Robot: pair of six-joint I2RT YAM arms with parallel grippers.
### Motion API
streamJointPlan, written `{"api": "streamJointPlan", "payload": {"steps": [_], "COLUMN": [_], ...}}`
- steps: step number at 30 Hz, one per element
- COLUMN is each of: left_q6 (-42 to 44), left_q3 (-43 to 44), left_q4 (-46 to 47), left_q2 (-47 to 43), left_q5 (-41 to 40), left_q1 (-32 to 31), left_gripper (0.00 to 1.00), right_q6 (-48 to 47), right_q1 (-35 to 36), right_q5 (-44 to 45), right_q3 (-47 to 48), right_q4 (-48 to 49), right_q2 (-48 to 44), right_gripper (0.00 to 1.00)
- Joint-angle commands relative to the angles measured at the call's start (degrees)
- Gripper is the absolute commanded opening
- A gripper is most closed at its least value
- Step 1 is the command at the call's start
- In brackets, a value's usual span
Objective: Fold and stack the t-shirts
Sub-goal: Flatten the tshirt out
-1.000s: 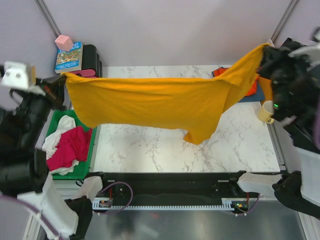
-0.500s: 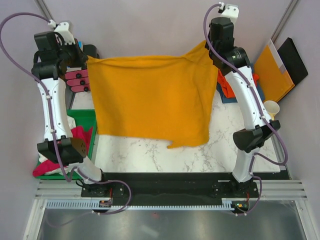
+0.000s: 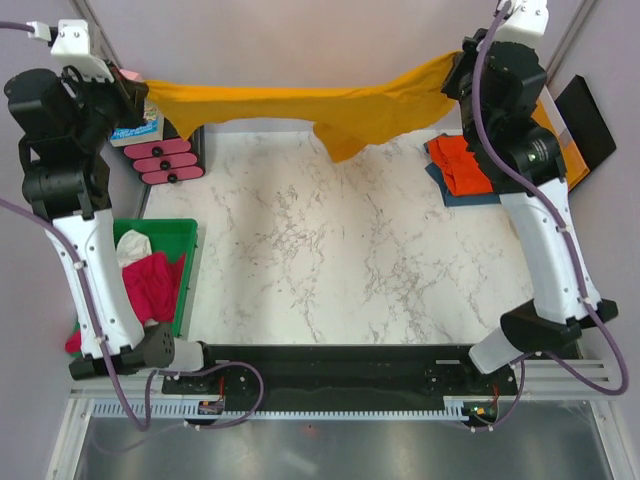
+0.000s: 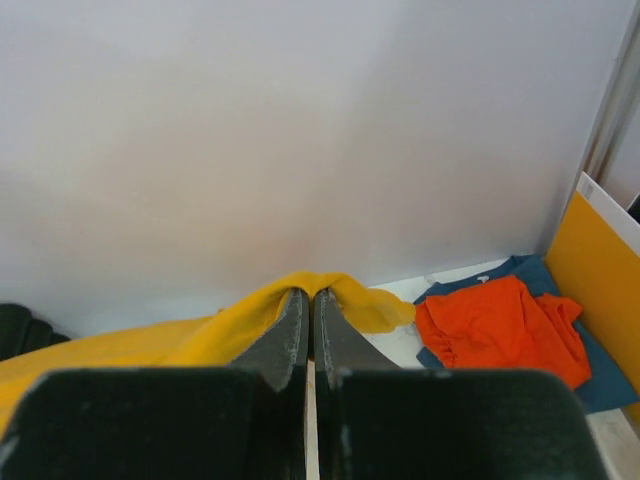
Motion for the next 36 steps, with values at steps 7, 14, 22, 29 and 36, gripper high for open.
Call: {"api": "streamJointPlan", "payload": {"steps": [7, 14, 22, 29, 36], "left_q6": [1.08, 0.82, 0.73, 1.43, 5.99], "left_q3": [-7.85, -0.64, -8.61, -31.44, -42.46], "left_q4": [-4.95, -9.0, -4.62, 6.37, 19.81], "left_q2": [-23.45, -23.2, -20.3, -15.47, -0.89], "left_q5": [-0.74, -2.06, -0.74, 3.04, 3.39], "left_q1": [0.23, 0.14, 0.14, 0.14, -1.61], "left_gripper": [0.02, 0.02, 0.02, 0.02, 0.02], "right_q6": [-8.19, -8.54, -7.22, 0.77, 2.18], "right_q1": [9.87, 10.05, 9.96, -0.05, -4.8], "right_q5": [8.22, 9.01, 13.41, 4.02, -0.74], "right_q3": [-0.33, 0.57, -11.52, -24.65, -25.03], "right_q4": [-0.05, -0.5, 3.79, 8.81, 15.41], "right_q2": [-17.82, -20.03, -18.27, -11.86, 10.18], "right_gripper": [0.0, 0.0, 0.0, 0.0, 0.0]}}
